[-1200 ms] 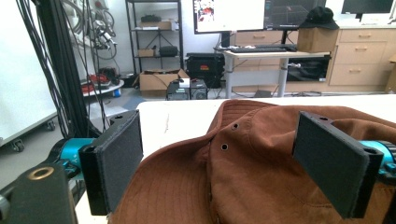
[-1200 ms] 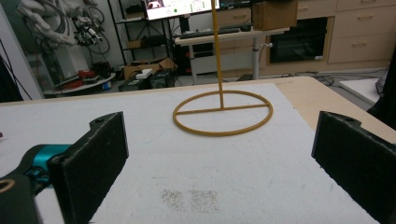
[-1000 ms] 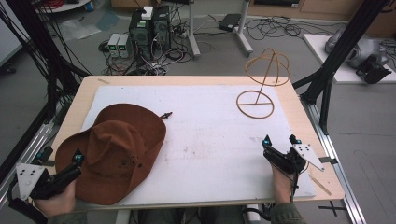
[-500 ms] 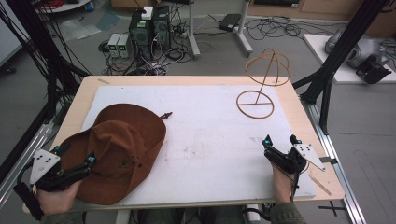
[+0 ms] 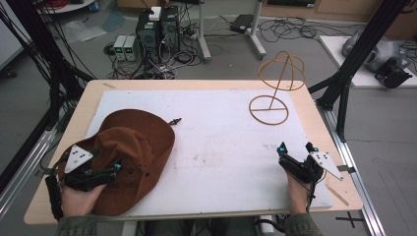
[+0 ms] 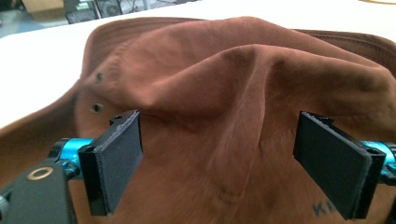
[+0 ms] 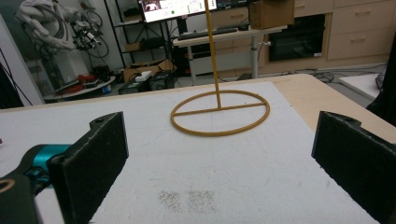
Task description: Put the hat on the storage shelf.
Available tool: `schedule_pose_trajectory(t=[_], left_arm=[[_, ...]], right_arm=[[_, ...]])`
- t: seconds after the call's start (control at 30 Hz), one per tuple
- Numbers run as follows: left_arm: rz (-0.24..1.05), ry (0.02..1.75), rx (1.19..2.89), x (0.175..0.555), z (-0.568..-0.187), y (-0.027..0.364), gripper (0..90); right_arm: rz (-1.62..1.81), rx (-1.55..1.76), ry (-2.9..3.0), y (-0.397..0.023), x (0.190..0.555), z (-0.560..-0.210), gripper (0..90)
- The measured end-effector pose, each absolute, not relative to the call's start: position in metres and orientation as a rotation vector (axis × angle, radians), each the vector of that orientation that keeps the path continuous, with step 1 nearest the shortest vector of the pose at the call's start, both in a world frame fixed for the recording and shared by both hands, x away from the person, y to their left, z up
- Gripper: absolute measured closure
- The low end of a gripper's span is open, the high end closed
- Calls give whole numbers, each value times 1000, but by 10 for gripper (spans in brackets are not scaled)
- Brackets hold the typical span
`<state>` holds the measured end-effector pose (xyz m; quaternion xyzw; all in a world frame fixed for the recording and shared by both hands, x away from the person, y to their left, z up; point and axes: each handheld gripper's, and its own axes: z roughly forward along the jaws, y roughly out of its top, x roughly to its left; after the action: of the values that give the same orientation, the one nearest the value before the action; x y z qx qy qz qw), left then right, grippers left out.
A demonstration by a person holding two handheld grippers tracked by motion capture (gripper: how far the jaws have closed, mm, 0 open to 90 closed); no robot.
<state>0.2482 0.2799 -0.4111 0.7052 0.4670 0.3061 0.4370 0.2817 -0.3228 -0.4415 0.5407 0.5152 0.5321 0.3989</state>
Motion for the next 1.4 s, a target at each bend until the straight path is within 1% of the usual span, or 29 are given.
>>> schedule_pose_trajectory(t=[0.2,0.53,0.57,0.6,0.63,0.7,0.77,0.8,0.83,0.9,0.97,1.07,1.4], left_arm=[[742,1176,1781,258,-421,270,160],[742,1201,1771,257,-425,277,168],[728,1193,1784,258,-427,277,220],[728,1193,1784,258,-427,277,249],[712,1186,1791,258,-427,276,249],[680,1180,1800,258,-427,275,466],[662,1203,1817,259,-427,274,720],[660,1212,1823,259,-427,274,720],[696,1213,1842,259,-426,273,872],[707,1196,1858,258,-425,272,883],[756,1159,1869,255,-422,271,887],[787,1141,1829,251,-419,273,890],[836,1084,1770,244,-411,274,891]], right_arm=[[1350,1375,1298,-325,281,-441,29],[1355,1384,1290,-326,281,-442,29],[1353,1378,1290,-326,281,-442,29],[1353,1377,1290,-326,281,-442,29],[1353,1377,1290,-326,281,-442,29],[1358,1382,1285,-326,281,-442,29],[1356,1379,1284,-327,281,-442,29],[1357,1379,1283,-327,281,-442,29],[1356,1378,1284,-327,281,-442,29],[1358,1377,1284,-327,281,-442,29],[1358,1375,1286,-327,281,-442,30],[1361,1372,1286,-327,282,-442,30],[1363,1370,1292,-326,282,-442,30]])
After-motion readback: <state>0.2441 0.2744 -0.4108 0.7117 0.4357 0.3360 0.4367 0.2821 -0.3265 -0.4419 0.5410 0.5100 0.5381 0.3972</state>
